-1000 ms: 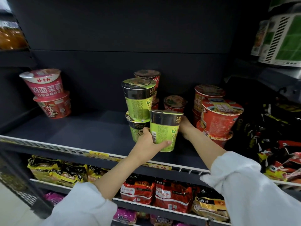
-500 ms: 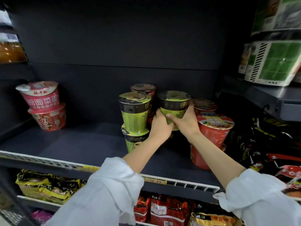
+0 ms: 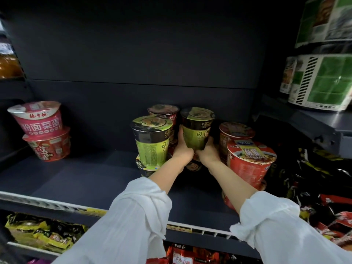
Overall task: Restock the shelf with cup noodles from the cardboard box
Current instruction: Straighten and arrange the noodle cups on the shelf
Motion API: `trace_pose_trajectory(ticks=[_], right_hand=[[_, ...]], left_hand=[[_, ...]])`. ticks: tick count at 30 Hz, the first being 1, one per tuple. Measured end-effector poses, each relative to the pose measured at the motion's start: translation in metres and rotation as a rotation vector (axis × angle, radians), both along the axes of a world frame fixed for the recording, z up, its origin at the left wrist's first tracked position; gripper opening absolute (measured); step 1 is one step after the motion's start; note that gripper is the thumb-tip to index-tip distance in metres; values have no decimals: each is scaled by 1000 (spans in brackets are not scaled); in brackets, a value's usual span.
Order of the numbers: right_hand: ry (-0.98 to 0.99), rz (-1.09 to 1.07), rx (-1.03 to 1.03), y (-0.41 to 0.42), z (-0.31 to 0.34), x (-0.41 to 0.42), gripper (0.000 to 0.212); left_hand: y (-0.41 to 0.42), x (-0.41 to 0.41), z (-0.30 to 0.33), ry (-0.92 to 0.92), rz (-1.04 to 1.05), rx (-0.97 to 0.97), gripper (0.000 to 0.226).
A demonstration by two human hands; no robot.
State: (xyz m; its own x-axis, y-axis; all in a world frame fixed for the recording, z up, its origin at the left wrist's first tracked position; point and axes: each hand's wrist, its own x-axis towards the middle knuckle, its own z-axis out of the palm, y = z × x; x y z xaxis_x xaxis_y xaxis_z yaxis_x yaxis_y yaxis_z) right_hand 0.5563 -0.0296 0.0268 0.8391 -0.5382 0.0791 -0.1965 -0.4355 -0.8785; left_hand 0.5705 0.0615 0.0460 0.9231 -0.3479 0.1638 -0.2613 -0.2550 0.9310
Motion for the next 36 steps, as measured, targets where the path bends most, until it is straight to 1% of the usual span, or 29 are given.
trace_pose_trajectory(ticks=[3,6,11,16,21,23,25,27,29,33,36], right_hand=[[-19,22,64,0,-5,-4,60],[-19,-17,58,-2,-4,-3,50],[9,-64,49,-1,5,-4,36],[19,-68,-2,0,15,-6,33],[24,-34,16,4,15,-13,33],[28,-18,31,5,14,-18,32],[22,6,33,7,13,-25,33],[-3,32,3,10,13,-34,35],[-32,58,-45,15,14,-49,38],[-98,170,-85,27,20,-95,48],[-151,213,-194,37,25,-142,44]], left_hand=[[0,0,-3,23,-23,-29,78],[0,1,-3,49,-60,-4,78],[-3,-2,7,100,-53,51,78],[-1,-4,10,112,-12,69,82],[5,-6,6,146,-23,59,80],[7,-9,4,143,-9,72,74],[10,-15,5,143,15,85,57],[14,-23,7,109,54,125,42],[21,-35,10,28,89,189,38],[44,-73,18,-209,90,298,30],[62,-111,20,-404,91,428,23]])
